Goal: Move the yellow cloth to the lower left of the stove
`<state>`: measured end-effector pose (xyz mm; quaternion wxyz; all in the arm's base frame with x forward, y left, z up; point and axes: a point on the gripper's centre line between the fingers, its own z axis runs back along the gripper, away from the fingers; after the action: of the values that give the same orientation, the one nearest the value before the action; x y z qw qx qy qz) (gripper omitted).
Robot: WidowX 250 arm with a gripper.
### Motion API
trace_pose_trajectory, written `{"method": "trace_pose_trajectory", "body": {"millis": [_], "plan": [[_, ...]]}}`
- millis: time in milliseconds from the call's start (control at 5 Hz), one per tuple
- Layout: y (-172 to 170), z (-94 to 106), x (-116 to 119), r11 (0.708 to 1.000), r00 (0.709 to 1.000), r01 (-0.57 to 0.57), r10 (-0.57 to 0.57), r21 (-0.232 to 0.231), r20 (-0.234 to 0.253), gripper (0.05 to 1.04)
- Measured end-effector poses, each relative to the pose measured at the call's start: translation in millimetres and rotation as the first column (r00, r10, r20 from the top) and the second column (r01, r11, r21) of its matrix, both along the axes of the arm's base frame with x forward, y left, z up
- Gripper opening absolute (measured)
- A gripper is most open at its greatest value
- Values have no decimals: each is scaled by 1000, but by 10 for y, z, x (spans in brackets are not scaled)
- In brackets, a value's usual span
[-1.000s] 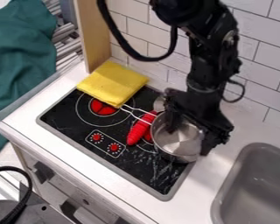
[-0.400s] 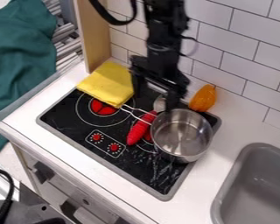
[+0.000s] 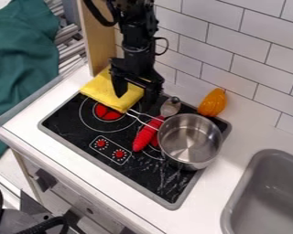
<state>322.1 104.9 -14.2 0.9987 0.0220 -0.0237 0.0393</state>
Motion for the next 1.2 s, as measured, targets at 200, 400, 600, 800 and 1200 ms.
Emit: {"method": "trace_pose_trajectory", "body": {"millis": [200, 400, 600, 800, 1200], "plan": [[211, -1, 81, 1000, 1000, -19, 19, 15, 1, 1005], [344, -20, 154, 1000, 1000, -28, 28, 12, 8, 1005], [447, -53, 219, 999, 999, -36, 36, 2, 14, 1005], [471, -240, 216, 1000, 1000, -21, 21, -12, -23, 1005], [512, -352, 287, 1000, 998, -5, 4, -24, -58, 1003]]}}
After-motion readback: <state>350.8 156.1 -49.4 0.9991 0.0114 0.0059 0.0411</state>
